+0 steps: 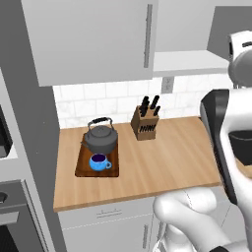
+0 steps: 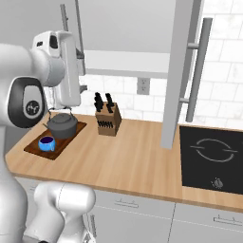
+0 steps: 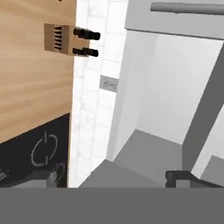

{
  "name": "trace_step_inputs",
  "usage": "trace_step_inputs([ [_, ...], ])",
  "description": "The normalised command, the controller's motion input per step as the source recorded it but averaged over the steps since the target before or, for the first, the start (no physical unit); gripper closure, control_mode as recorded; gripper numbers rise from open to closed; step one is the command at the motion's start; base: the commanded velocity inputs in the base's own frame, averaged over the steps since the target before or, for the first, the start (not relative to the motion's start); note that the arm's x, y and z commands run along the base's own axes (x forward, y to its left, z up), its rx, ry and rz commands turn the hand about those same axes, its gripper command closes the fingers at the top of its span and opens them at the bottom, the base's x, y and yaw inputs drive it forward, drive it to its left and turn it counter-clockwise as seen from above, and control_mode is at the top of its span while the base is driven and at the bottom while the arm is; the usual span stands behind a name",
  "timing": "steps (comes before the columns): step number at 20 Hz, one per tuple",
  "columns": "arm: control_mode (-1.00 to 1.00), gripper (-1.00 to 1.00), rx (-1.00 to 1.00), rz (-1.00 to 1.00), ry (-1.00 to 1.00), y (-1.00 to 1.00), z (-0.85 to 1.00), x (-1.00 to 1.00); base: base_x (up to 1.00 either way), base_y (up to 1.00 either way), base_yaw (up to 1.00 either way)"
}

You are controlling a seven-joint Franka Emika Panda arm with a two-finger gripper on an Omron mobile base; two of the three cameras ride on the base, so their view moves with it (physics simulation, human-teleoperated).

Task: Pick the kettle from the counter and place it on the tray. Then pick the mug from the cabinet and place it on the tray. Then close the cabinet doors.

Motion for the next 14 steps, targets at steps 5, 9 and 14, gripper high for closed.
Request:
trace_step_inputs([
  [5, -1.00, -1.00, -0.04, -0.33, 0.01, -0.53, -0.05, -0.29, 0.00, 0.00, 0.00],
  [9, -1.00, -1.00, -0.01, -0.24, -0.01, -0.66, -0.08, -0.49, 0.00, 0.00, 0.00],
  [14, -1.00, -1.00, -0.03, -0.30, -0.06, -0.46, -0.10, -0.70, 0.00, 0.00, 0.00],
])
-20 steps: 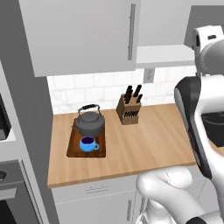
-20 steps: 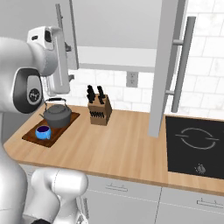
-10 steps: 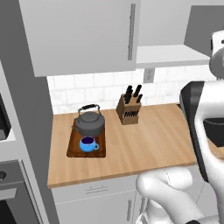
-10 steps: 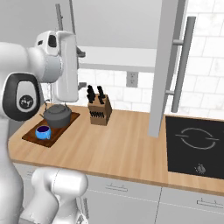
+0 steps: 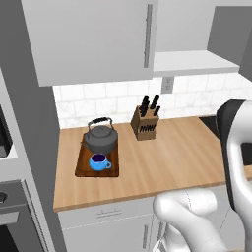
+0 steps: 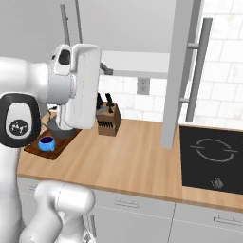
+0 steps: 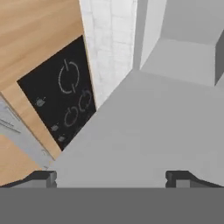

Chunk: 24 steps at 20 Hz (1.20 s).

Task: Pick the kettle from the counter and place it on the tray. Then pick the mug from the cabinet and place it on the tray. Then close the cabinet doors.

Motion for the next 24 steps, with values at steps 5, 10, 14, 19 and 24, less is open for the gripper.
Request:
trace_step_inputs([
  [5, -1.00, -1.00, -0.01, -0.39, -0.02, -0.54, -0.04, -0.55, 0.00, 0.00, 0.00],
  [10, -1.00, -1.00, 0.00, -0.25, 0.00, -0.69, -0.05, -0.37, 0.00, 0.00, 0.00],
  [14, -1.00, -1.00, -0.04, -0.12, -0.03, -0.50, -0.19, -0.50, 0.00, 0.00, 0.00],
  [19, -1.00, -1.00, 0.00, 0.04, -0.03, -0.45, -0.01, -0.37, 0.00, 0.00, 0.00],
  [24, -1.00, -1.00, 0.00, 0.08, 0.00, -0.53, 0.00, -0.14, 0.00, 0.00, 0.00],
])
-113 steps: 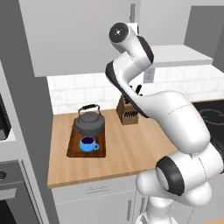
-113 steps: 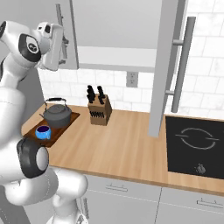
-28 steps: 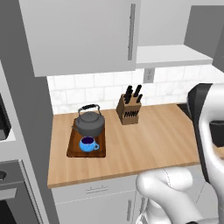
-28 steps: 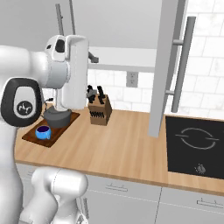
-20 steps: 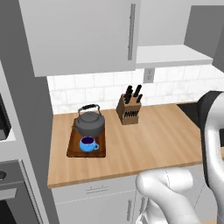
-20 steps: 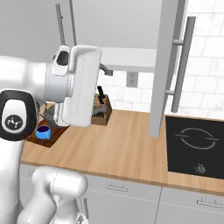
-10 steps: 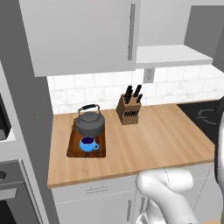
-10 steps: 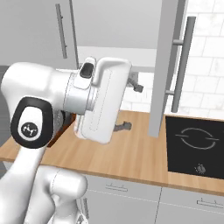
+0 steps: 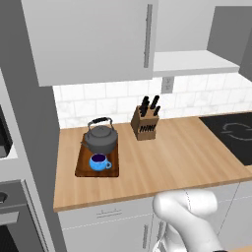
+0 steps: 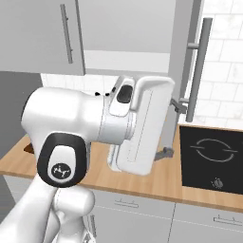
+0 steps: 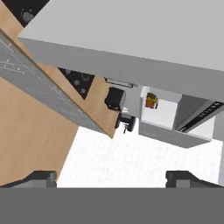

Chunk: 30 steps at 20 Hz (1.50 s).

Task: Pick the kettle from the counter and place it on the tray. Then pick the mug from the cabinet and place it on the tray. Then close the cabinet doors.

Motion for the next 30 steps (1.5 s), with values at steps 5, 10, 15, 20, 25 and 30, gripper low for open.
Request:
trace_step_inputs([
  [5, -1.00, -1.00, 0.00, 0.04, 0.01, -0.48, 0.00, 0.09, 0.00, 0.00, 0.00],
  [10, -1.00, -1.00, 0.00, 0.02, 0.13, -0.30, 0.00, 0.49, 0.00, 0.00, 0.00],
  [15, -1.00, -1.00, 0.00, 0.01, 0.26, -0.14, -0.09, 0.71, 0.00, 0.00, 0.00],
  [20, -1.00, -1.00, -0.02, 0.08, 0.15, 0.15, -0.25, 0.60, 0.00, 0.00, 0.00],
  [25, -1.00, -1.00, -0.01, 0.16, 0.12, 0.32, -0.21, 0.63, 0.00, 0.00, 0.00],
  [30, -1.00, -1.00, 0.00, 0.24, 0.06, 0.42, -0.22, 0.69, 0.00, 0.00, 0.00],
])
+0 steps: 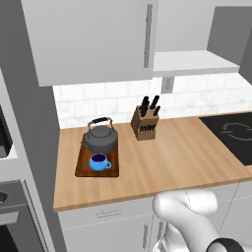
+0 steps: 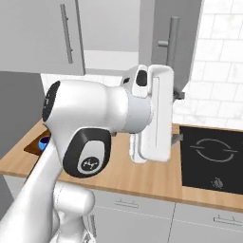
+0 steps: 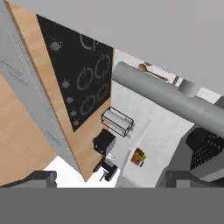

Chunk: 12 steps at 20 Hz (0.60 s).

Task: Pick the kettle from the counter and place it on the tray. Then pick the mug from the cabinet and place it on the tray. Then close the cabinet doors.

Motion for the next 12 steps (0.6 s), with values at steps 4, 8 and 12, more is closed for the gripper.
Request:
trace_step_inputs([
  [4, -1.00, -1.00, -0.01, 0.24, 0.05, 0.55, -0.18, 0.59, 0.00, 0.00, 0.00],
  [8, -1.00, -1.00, 0.00, 0.24, 0.05, 0.59, -0.07, 0.60, 0.00, 0.00, 0.00],
  [12, -1.00, -1.00, 0.00, 0.22, 0.03, 0.49, -0.06, 0.69, 0.00, 0.00, 0.00],
])
